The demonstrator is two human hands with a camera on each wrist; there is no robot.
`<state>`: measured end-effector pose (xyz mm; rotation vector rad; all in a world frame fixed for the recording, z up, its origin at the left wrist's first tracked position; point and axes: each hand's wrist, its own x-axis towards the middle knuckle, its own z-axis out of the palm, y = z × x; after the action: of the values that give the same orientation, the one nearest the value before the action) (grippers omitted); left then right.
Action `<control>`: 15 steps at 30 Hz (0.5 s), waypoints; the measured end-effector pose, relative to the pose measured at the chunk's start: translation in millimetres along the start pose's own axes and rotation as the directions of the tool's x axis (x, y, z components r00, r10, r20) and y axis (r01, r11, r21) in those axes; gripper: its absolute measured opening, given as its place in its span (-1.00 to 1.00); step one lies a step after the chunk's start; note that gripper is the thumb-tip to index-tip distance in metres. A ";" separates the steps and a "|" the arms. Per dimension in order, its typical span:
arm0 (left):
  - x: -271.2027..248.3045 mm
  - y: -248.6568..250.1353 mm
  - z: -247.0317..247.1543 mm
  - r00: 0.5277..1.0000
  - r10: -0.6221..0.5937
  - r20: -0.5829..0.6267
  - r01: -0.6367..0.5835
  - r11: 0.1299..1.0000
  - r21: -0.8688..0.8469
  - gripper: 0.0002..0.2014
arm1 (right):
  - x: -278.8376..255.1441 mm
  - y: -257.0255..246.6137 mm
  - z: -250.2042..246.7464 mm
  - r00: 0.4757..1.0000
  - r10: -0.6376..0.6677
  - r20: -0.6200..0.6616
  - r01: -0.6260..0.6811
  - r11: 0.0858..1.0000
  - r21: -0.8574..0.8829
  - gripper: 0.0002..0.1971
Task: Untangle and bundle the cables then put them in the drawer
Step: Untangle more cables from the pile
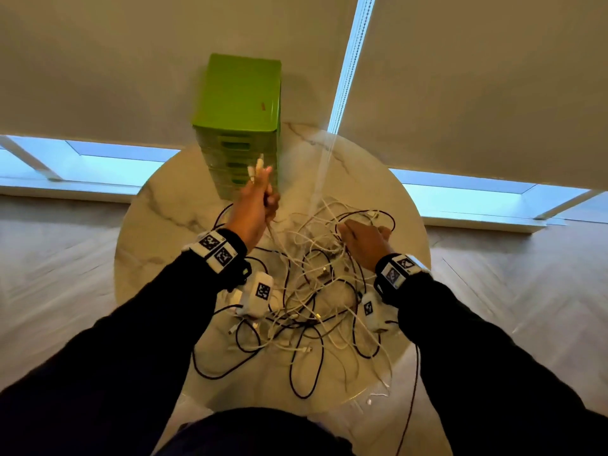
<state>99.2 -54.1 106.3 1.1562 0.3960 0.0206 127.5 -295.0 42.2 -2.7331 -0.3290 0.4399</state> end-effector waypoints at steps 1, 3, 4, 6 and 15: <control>-6.0 -6.8 4.0 0.999 -0.022 0.042 0.017 0.992 0.127 -0.74 | 2.3 -11.2 -3.9 0.998 -0.020 -0.059 0.023 0.998 0.059 -0.68; -13.2 -22.5 10.2 0.997 -0.058 0.048 0.039 0.944 0.328 -0.66 | 1.3 -36.2 -11.2 0.988 -0.089 -0.123 0.104 0.987 0.123 -0.72; -14.4 -30.5 12.2 0.997 -0.071 0.026 0.056 0.926 0.373 -0.63 | -0.6 -47.4 -12.5 0.984 -0.127 -0.124 0.142 0.983 0.115 -0.73; -15.3 -41.6 14.9 0.994 -0.109 -0.012 0.105 0.921 0.376 -0.60 | -5.3 -64.5 -10.5 0.973 -0.207 -0.105 0.215 0.974 0.071 -0.71; -11.7 -27.3 28.0 0.983 -0.177 -0.039 0.162 0.955 -0.247 -0.64 | -32.3 -64.3 7.7 0.951 -0.303 0.070 0.289 0.944 0.160 -0.71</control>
<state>92.1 -92.6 95.0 0.8785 0.5316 -0.0450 84.1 -243.1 67.9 -2.4686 -0.6925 0.4874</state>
